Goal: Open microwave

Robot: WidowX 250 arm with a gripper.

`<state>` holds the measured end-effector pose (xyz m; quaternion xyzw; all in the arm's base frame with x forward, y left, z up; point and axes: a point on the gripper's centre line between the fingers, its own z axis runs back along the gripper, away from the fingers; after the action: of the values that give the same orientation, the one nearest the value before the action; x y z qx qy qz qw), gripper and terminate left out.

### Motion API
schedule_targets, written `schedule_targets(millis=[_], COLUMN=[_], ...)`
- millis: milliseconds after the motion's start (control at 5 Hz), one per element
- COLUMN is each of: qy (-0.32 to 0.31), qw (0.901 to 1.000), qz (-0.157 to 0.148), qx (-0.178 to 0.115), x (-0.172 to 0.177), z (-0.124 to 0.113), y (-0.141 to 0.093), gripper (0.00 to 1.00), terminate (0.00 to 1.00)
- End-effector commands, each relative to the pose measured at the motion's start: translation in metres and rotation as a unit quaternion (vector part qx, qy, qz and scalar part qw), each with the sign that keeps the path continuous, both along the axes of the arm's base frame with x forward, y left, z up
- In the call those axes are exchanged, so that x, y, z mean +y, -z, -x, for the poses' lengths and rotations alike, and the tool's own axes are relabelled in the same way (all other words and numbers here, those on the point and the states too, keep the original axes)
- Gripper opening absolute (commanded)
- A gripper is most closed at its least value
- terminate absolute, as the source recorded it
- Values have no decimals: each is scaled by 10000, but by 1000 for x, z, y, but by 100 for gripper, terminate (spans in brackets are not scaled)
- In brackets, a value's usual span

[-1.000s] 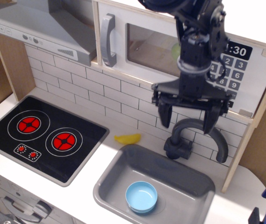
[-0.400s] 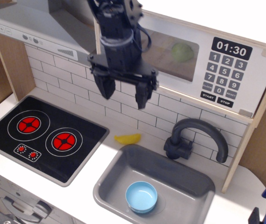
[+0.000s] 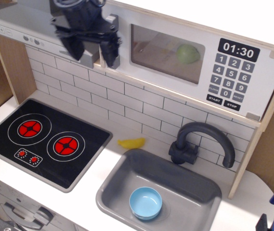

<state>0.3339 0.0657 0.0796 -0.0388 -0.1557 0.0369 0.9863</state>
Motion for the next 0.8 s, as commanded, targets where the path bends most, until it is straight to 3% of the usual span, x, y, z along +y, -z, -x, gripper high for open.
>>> schedule_targets(millis=[0, 200, 400, 600], qy=[-294, -218, -111, -3], qw=[9988, 9990, 9990, 9986], qz=[-181, -216, -284, -349], qx=[-333, -336, -329, -391], x=[17, 13, 10, 5], z=[-27, -26, -26, -27], y=[-20, -20, -15, -13], gripper=[100, 100, 0, 0], terminate=[0, 0, 0, 0])
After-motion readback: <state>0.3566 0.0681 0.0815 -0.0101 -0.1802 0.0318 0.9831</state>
